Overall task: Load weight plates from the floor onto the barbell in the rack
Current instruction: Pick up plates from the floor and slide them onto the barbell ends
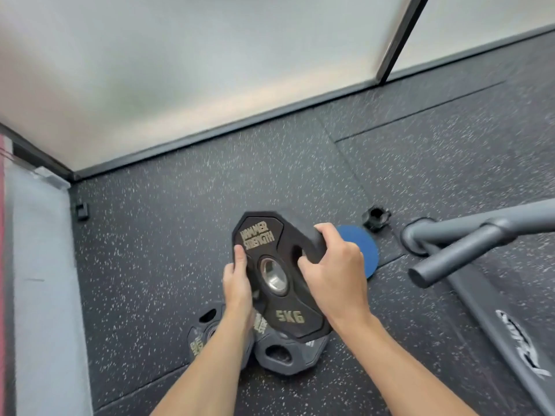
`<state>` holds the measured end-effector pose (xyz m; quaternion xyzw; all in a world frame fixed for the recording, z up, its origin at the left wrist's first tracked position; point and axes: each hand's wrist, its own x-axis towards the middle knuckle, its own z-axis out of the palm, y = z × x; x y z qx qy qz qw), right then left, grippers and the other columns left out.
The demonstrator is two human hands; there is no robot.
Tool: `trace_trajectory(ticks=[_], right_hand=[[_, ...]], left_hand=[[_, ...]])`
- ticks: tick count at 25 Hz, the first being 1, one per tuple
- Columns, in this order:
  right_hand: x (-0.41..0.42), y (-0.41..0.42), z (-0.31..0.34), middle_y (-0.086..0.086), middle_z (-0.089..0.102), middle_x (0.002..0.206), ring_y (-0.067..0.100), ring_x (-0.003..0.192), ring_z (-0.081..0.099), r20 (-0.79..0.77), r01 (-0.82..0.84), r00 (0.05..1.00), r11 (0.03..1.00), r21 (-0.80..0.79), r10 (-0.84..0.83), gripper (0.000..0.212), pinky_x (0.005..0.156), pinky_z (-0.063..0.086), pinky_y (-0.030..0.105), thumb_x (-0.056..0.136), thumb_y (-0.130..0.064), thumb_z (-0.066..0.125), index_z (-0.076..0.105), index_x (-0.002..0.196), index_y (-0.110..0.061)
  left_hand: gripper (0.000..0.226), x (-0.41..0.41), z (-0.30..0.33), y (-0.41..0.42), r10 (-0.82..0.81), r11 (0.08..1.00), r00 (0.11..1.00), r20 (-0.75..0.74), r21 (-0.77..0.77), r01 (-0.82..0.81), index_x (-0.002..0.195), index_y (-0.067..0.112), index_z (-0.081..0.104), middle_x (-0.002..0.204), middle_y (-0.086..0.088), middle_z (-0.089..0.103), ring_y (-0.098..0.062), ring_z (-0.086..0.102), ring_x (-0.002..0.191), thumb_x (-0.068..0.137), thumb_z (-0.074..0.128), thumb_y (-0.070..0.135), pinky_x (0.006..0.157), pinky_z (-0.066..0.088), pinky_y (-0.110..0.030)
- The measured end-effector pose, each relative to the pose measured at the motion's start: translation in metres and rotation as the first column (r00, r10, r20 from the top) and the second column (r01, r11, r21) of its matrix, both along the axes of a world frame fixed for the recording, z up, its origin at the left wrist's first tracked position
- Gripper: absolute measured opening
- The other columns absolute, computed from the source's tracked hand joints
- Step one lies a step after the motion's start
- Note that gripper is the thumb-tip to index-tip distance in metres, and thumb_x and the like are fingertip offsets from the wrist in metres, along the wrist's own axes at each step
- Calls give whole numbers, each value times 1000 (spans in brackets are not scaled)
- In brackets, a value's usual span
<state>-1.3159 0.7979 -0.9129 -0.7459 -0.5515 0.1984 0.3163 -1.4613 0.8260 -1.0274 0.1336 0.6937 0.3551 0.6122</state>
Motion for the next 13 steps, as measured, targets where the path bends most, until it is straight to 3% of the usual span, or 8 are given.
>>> trace_trajectory(ticks=[2, 6, 8, 10, 11, 13], right_hand=[[4, 5, 53, -9, 63, 65, 13, 58, 58, -70, 40, 997, 995, 86, -34, 26, 58, 46, 28, 77, -14, 76, 60, 98, -17], [10, 20, 183, -7, 65, 70, 9, 60, 58, -139, 94, 989, 947, 306, -53, 20, 56, 41, 11, 81, -12, 74, 60, 96, -12], [15, 23, 253, -4, 67, 72, 13, 60, 62, -180, 110, 983, 914, 392, -41, 17, 57, 48, 16, 82, -11, 72, 60, 95, -11], [22, 17, 325, -3, 69, 75, 16, 61, 67, -242, 142, 970, 878, 457, -31, 15, 58, 56, 35, 81, -13, 68, 61, 95, -13], [27, 11, 365, -4, 70, 75, 17, 60, 67, -268, 164, 963, 855, 492, -30, 15, 56, 56, 40, 80, -15, 66, 60, 95, -15], [33, -8, 435, -5, 69, 73, 16, 57, 67, -292, 202, 955, 811, 549, -40, 16, 52, 56, 42, 79, -16, 64, 59, 95, -18]], left_hand=[[63, -4, 66, 14, 68, 989, 993, -95, 141, -54, 91, 12, 53, 83, -1, 62, -17, 56, 68, 83, 55, 75, 62, 46, -32], [55, -9, 235, 49, 108, 871, 962, -252, 490, 31, 82, 16, 48, 74, 1, 52, -14, 48, 66, 78, 55, 70, 64, 40, -31], [49, -9, 318, 55, 125, 774, 934, -336, 622, 120, 92, 13, 53, 79, 4, 54, -10, 50, 70, 86, 54, 61, 65, 40, -22], [44, -12, 397, 48, 135, 657, 893, -430, 713, 244, 119, 14, 56, 99, 7, 60, -10, 56, 89, 96, 55, 51, 73, 39, -6], [44, -15, 437, 42, 132, 581, 886, -444, 759, 294, 131, 18, 52, 109, 9, 61, -9, 57, 100, 99, 55, 48, 81, 38, -4], [46, -21, 506, 23, 102, 456, 888, -448, 815, 358, 141, 27, 45, 122, 8, 63, -10, 58, 110, 97, 51, 41, 91, 42, -15]])
